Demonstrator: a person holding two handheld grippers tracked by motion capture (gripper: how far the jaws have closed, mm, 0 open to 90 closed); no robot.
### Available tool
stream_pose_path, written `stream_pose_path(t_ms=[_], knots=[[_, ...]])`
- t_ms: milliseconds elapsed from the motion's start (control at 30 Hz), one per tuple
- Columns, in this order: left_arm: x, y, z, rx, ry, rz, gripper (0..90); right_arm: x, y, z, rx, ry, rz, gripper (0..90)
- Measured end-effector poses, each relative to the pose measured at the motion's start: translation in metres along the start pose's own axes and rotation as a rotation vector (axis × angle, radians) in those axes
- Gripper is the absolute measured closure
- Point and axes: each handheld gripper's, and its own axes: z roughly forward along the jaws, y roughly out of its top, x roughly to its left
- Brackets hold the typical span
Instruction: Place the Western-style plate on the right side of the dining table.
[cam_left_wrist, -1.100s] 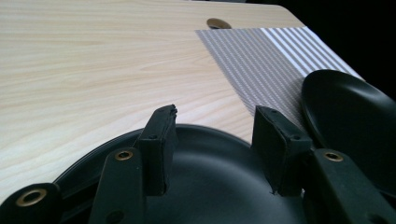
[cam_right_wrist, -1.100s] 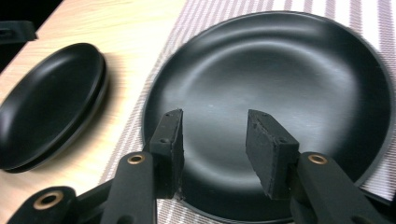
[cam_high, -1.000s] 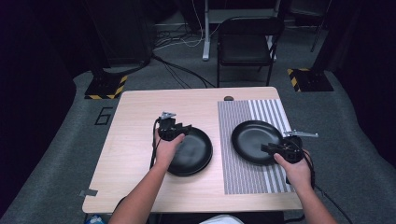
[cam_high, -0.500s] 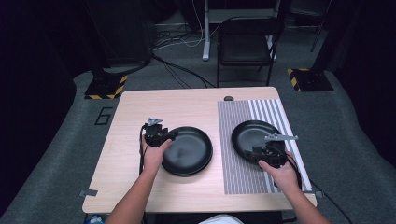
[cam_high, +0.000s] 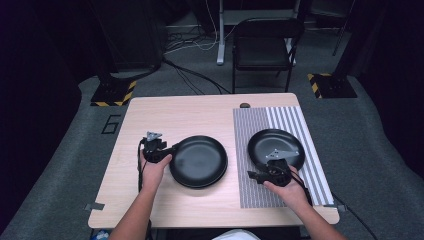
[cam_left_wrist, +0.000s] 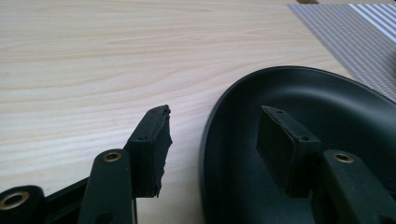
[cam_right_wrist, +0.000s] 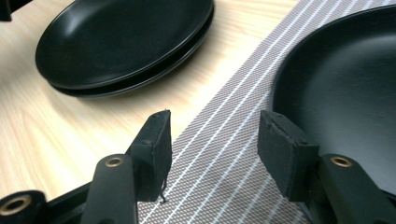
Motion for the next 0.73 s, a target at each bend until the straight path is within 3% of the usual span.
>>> stream_pose_path(t_ms=[133, 300, 533, 733], knots=[[0.007, -0.004, -0.001, -0.003, 0.028, 0.013, 44.1, 0.007, -0.001, 0.007, 0.010, 0.011, -0.021, 44.1], [0.015, -0.007, -0.002, 0.004, 0.036, 0.021, 44.2, 0.018, -0.003, 0.016, 0.005, 0.010, -0.102, 44.2], [0.032, -0.010, -0.006, 0.011, 0.078, 0.029, 44.2, 0.025, -0.008, 0.028, 0.028, 0.027, -0.139, 44.9], [0.047, -0.015, -0.003, 0.022, 0.090, 0.001, 43.5, 0.030, -0.009, 0.034, 0.021, 0.024, -0.178, 44.6]])
